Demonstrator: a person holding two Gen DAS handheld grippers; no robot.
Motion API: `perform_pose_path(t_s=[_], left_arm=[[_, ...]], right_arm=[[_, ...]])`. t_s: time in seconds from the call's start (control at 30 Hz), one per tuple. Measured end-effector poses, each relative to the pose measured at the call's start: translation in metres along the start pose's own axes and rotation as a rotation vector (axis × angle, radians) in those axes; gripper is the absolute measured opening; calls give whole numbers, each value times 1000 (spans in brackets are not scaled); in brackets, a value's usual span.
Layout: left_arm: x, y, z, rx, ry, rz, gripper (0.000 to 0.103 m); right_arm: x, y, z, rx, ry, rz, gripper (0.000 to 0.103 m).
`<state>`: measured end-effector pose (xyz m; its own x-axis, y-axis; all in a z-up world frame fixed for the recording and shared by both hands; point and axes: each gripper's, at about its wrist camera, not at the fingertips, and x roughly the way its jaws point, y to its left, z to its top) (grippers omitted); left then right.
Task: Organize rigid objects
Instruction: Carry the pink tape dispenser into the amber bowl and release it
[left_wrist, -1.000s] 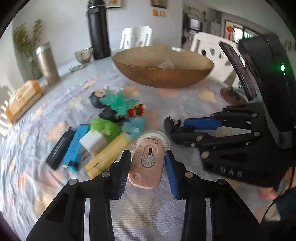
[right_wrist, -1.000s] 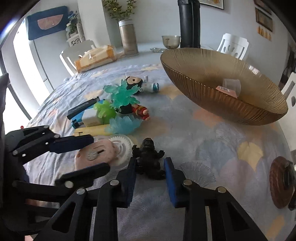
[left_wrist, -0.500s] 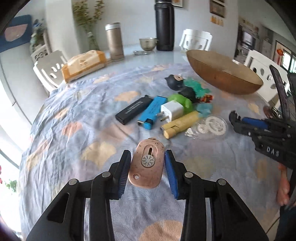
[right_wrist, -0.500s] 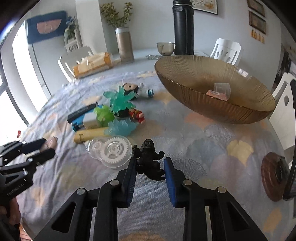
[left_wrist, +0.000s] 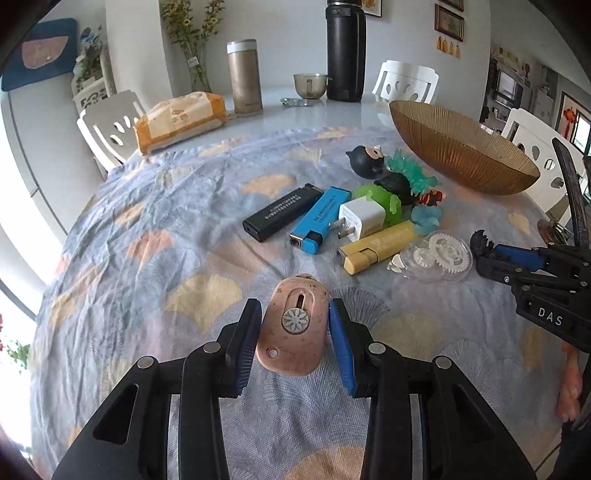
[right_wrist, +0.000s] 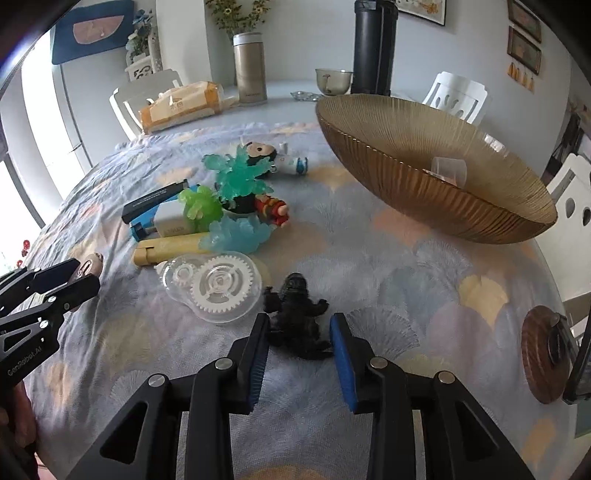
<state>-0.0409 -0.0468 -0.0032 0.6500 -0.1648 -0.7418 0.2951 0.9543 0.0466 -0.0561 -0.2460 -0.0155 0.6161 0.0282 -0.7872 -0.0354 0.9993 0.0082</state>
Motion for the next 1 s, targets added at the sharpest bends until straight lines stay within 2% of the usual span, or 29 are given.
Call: perform_pose_path(t_s=[0.3,0.4,0.6,0.73,0.83,0.93,1.0], left_arm=[[-29,-7,12,10,-55,44,35],[-38,-14,22,25,-85,45,35],[-52,-34,48,64,-149,34,35],[-55,-52,73,106,-187,18,35],[-56,-67,109,132,-218,-50,35],[-43,-83,154,141,-214,-183,35],[-20,-97,173,144,-173,-274,35]], right_arm=[[-31,-3,3,15,-105,-22,28],[-53,-12,14,33,-161,-29,28],[-105,-36,46,59,-297,-115,28],[-127,-55,64,101,-349,-145,28],[-135,-70,79,145,-368,-172,28],[-130,-85,93,211,-357,-205,28],[-115,-95,99,249,-310,-195,28]])
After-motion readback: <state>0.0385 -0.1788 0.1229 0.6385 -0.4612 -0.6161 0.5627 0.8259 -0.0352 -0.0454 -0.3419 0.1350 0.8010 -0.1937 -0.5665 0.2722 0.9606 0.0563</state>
